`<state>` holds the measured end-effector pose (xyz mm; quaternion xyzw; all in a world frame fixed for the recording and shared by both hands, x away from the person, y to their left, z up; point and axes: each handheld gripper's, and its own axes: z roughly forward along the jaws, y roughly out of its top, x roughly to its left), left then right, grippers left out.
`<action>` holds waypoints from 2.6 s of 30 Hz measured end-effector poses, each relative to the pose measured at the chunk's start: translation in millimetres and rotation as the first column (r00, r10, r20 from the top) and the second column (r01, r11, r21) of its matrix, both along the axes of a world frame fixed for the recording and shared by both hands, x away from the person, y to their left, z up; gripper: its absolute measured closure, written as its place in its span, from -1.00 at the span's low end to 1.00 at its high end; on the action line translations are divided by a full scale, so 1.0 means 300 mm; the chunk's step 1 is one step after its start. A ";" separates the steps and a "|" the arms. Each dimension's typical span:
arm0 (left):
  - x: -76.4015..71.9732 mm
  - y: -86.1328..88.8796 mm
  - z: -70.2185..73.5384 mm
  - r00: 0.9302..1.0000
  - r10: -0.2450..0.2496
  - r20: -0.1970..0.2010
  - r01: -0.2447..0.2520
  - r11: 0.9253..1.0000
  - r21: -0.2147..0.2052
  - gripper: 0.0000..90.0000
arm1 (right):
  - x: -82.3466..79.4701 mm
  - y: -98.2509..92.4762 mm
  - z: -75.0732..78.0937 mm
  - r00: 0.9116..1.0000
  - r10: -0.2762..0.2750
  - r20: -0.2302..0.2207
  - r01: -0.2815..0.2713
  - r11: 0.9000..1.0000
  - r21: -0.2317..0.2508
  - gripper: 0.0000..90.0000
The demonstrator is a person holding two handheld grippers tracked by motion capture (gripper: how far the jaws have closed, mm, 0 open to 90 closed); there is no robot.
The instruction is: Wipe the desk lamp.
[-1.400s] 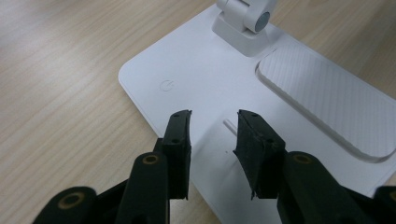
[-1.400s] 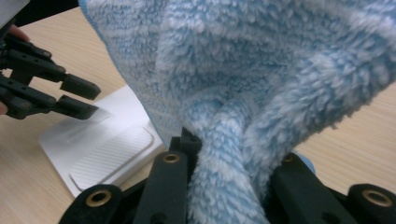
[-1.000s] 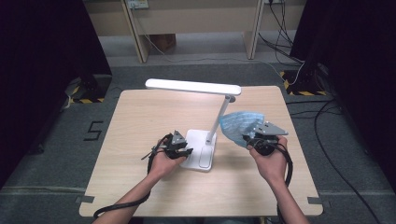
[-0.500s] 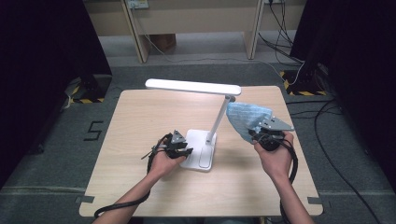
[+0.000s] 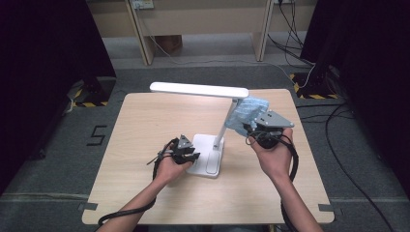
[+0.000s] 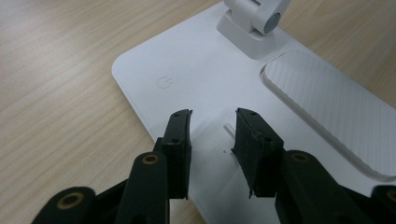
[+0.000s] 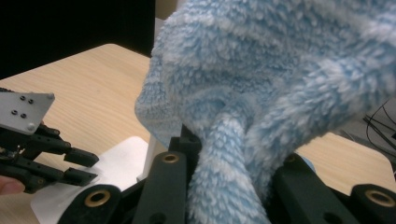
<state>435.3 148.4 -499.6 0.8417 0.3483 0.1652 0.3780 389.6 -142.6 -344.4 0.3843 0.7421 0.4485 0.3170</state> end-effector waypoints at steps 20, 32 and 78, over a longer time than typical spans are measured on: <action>0.002 -0.006 0.003 1.000 -0.008 0.007 0.008 1.000 0.021 0.49 | 0.043 0.043 -0.008 0.999 0.027 -0.044 -0.031 0.995 -0.092 0.69; -0.001 -0.009 0.002 1.000 -0.004 0.014 0.003 1.000 0.020 0.50 | 0.057 0.058 -0.066 0.996 0.041 -0.077 -0.047 0.995 -0.082 0.69; -0.004 -0.012 0.001 1.000 -0.005 0.026 0.005 1.000 0.028 0.54 | 0.101 0.133 -0.268 0.975 0.051 -0.218 -0.071 0.994 -0.085 0.71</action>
